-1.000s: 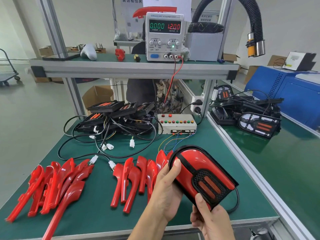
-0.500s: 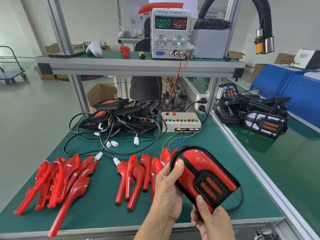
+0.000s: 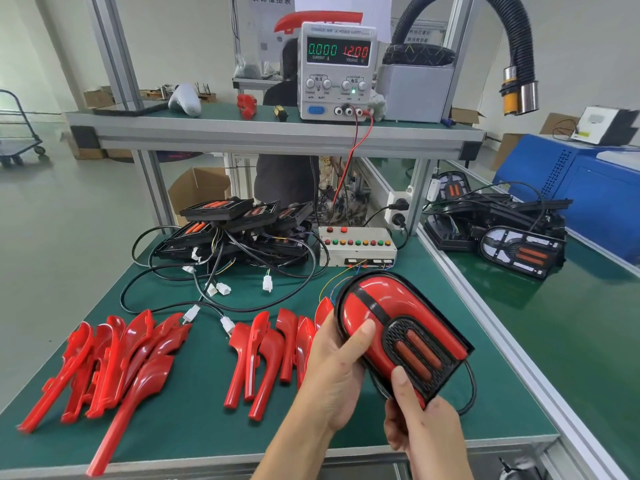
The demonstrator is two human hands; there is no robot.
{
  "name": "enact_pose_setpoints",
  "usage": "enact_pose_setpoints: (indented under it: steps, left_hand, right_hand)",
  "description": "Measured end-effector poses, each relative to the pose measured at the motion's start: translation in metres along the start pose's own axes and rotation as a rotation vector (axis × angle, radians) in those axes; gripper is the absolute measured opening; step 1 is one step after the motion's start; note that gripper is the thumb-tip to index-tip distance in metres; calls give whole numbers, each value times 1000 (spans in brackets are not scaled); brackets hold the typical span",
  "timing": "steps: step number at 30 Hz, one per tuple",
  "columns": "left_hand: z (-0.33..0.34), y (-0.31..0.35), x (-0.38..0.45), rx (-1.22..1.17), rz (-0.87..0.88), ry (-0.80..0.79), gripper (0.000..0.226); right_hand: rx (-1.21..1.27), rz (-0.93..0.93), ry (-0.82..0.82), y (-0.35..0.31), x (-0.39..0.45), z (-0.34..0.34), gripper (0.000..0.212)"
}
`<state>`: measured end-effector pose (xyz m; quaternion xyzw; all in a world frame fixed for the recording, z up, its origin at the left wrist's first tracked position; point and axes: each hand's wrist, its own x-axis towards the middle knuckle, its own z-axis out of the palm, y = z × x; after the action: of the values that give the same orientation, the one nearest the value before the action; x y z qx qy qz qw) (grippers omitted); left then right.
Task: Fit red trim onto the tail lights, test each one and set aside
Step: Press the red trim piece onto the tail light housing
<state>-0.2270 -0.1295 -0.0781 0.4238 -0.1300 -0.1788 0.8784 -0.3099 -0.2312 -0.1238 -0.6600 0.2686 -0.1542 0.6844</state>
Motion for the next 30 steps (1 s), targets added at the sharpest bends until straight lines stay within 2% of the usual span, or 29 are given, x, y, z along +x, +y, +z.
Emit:
enact_pose_setpoints:
  steps: [2, 5, 8, 12, 15, 22, 24, 27, 30]
  left_hand:
    - [-3, -2, 2, 26, 10, 10, 42]
    - [-3, -2, 4, 29, 0, 34, 43]
    - [-9, -2, 4, -25, -29, 24, 52]
    - [-17, -5, -1, -108, -66, -49, 55]
    - [-20, -8, -2, -75, -38, -20, 54]
    - [-28, -11, -2, -74, -45, 51, 42]
    - [-26, -12, -7, -94, -91, 28, 44]
    - [-25, -21, -13, -140, -144, 12, 59]
    - [-26, -26, -15, -132, -126, -5, 60]
  right_hand:
    - [-44, 23, 2, -3, -4, -1, 83]
    - [-83, 46, -23, -6, -9, -2, 72]
    - [-111, 66, -82, -10, -12, 0, 70]
    - [-117, 87, -89, -11, -14, 5, 80]
    - [-137, 99, -98, -12, -18, 8, 87]
    - [-107, 156, -186, -18, -26, 12, 72]
    - [-116, 131, -190, -17, -25, 10, 67]
    - [-214, 71, -181, -18, -29, 5, 69]
    - [-271, 31, -134, -17, -33, 6, 75]
